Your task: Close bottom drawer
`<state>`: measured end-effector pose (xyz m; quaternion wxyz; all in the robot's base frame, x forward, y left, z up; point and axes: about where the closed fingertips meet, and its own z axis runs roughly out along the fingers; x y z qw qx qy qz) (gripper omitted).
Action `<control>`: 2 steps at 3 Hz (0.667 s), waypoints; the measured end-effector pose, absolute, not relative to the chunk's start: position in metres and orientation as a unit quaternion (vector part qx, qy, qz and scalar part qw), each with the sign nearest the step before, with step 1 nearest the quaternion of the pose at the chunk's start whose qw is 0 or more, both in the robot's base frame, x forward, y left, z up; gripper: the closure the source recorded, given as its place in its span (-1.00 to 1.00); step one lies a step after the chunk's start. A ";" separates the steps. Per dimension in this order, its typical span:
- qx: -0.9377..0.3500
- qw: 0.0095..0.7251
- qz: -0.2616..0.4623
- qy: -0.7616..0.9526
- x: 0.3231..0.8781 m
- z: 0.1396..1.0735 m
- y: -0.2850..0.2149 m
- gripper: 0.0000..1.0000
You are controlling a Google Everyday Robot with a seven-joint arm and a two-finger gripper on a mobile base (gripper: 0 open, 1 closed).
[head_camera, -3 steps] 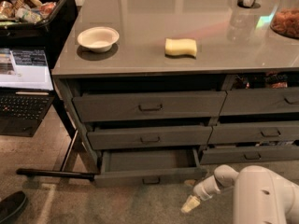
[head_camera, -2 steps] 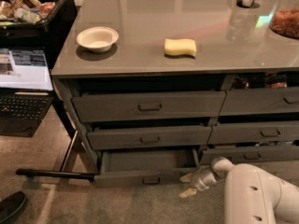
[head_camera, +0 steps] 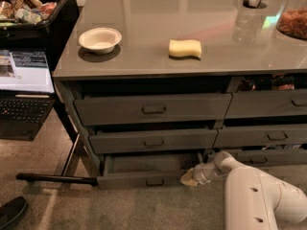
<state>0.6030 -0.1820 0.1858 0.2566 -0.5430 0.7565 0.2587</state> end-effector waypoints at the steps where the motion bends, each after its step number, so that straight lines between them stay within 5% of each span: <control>1: -0.531 0.276 0.249 0.761 0.612 0.193 -0.182 -0.19; 2: -0.523 0.292 0.240 0.764 0.617 0.197 -0.181 -0.65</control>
Offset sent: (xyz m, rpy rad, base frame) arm 0.0205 -0.0035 0.0218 0.0209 -0.1040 -0.1101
